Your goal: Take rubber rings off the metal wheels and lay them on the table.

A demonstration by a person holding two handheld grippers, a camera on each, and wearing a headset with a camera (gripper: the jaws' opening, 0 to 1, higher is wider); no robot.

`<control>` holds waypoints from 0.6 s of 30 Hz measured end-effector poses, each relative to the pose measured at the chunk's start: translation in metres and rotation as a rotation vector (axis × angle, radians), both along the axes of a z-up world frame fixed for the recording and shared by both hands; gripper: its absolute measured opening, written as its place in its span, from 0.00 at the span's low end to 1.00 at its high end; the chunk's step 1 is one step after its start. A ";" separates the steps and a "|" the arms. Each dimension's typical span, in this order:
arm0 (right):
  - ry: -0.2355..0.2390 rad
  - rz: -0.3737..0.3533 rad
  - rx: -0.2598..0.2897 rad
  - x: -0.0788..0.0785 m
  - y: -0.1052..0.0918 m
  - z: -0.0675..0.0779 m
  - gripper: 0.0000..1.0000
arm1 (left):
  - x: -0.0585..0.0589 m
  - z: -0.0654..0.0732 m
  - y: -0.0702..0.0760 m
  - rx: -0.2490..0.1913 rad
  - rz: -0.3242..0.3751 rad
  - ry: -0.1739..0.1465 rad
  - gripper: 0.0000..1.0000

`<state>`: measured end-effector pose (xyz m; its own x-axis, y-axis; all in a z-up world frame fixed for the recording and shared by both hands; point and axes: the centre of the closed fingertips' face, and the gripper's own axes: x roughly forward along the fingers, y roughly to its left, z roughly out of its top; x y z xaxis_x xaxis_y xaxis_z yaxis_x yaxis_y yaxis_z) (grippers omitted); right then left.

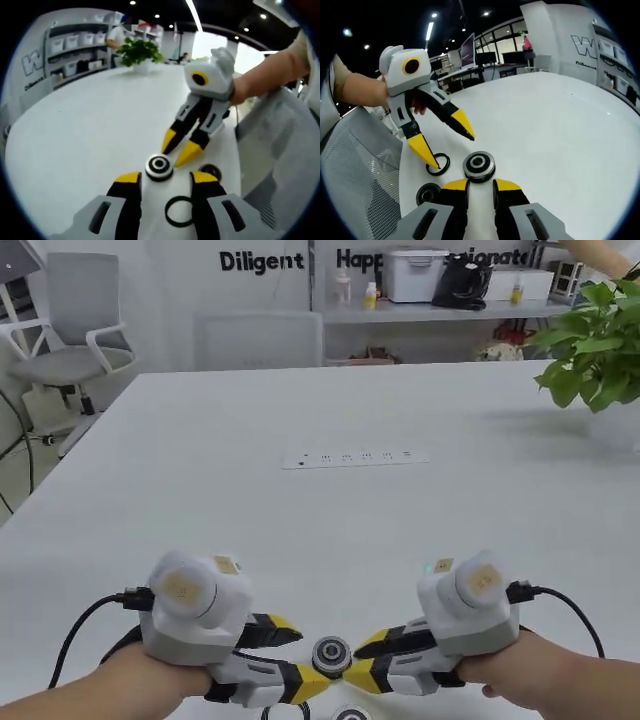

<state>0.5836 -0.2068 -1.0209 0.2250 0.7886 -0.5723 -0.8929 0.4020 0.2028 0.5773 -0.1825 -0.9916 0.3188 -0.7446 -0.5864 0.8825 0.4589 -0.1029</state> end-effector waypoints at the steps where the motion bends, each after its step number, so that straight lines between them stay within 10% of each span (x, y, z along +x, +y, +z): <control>1: -0.002 -0.002 0.001 0.000 0.000 0.000 0.16 | 0.000 -0.001 -0.001 0.002 -0.004 0.000 0.39; 18: -0.020 0.001 0.003 0.001 0.002 0.000 0.13 | 0.006 -0.008 -0.015 0.031 -0.027 -0.005 0.30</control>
